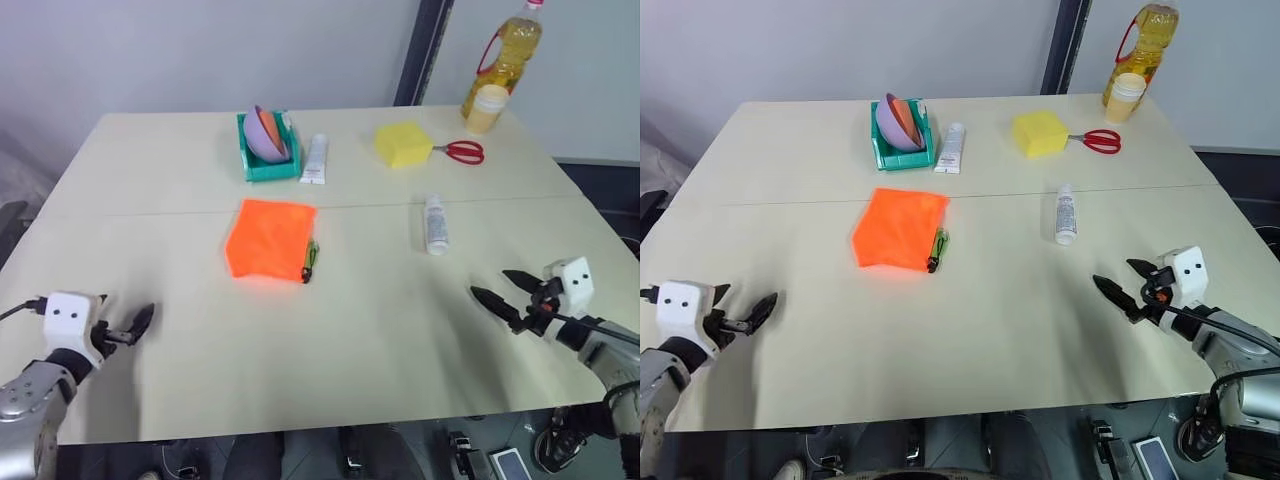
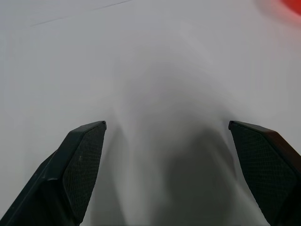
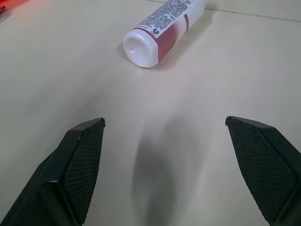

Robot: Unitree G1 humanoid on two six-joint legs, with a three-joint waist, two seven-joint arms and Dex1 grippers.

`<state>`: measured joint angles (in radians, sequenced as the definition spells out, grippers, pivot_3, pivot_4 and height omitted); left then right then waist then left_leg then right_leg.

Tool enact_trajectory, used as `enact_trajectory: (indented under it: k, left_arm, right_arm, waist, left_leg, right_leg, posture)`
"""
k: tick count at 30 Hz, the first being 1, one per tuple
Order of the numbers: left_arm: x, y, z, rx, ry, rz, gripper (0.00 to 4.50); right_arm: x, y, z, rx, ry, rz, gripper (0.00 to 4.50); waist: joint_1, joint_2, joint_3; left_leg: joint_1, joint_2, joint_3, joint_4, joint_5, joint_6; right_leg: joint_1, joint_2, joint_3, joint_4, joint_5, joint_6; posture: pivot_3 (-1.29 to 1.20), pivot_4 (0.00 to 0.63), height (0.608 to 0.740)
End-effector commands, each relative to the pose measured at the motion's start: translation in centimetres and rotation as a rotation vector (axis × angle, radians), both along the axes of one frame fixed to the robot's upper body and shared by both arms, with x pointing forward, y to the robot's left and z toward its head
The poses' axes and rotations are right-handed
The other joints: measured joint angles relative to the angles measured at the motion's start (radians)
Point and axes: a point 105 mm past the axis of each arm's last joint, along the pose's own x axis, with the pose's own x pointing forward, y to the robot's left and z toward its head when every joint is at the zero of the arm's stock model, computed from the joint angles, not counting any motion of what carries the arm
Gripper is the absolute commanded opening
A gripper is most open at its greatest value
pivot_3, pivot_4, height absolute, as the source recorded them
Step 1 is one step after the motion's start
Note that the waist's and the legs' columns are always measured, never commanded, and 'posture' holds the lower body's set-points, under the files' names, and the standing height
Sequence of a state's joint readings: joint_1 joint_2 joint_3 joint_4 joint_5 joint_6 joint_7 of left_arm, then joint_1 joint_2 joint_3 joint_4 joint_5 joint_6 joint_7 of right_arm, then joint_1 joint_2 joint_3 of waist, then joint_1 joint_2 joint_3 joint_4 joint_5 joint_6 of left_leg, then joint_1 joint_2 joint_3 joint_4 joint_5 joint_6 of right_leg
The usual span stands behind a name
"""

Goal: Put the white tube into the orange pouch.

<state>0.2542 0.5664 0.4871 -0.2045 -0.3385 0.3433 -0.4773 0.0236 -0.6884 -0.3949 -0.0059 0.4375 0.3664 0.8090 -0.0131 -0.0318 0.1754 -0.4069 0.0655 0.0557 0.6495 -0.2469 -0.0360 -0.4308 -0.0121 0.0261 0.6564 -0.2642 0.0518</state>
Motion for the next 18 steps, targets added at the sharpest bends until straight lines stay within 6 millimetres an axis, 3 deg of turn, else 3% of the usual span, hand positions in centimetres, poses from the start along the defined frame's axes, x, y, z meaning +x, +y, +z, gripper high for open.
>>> enact_trajectory:
  k: [1, 7, 12, 18]
  left_arm:
    - [0.2, -0.3, 1.4, 0.021, -0.037, -0.019, 4.46]
    - [0.7, -1.7, 1.8, -0.003, -0.042, -0.081, 4.46]
    - [1.5, -3.8, 3.2, 0.009, -0.101, -0.172, 4.46]
    - [2.8, -8.6, 4.2, 0.171, -0.141, -0.415, 4.46]
  right_arm:
    - [0.2, 0.9, 1.5, -0.019, -0.051, 0.029, 4.28]
    - [0.7, 2.3, 2.1, -0.006, -0.077, 0.053, 4.28]
    - [1.5, 6.3, 3.7, 0.028, -0.123, 0.167, 4.28]
    - [1.1, 12.5, 5.3, 0.086, -0.175, 0.332, 4.28]
  waist:
    - [0.0, 0.0, 0.0]
    - [0.0, 0.0, 0.0]
    - [-0.002, 0.0, 0.0]
    - [0.002, 0.0, 0.0]
  left_leg:
    - [0.0, 0.0, 0.0, 0.0, 0.0, 0.0]
    - [0.0, 0.0, 0.0, 0.0, 0.0, 0.0]
    - [0.0, 0.0, 0.0, 0.0, 0.0, 0.0]
    - [0.0, 0.0, 0.0, 0.0, 0.0, 0.0]
  right_leg:
    - [0.0, 0.0, 0.0, 0.0, 0.0, 0.0]
    - [0.0, 0.0, 0.0, 0.0, 0.0, 0.0]
    - [0.0, 0.001, 0.0, 0.0, 0.0, 0.0]
    - [0.0, 0.001, 0.0, 0.0, 0.0, 0.0]
  posture:
    - [0.0, 0.15, 0.726]
    - [0.0, 0.15, 0.726]
    - [0.0, 0.15, 0.726]
    - [0.0, 0.15, 0.726]
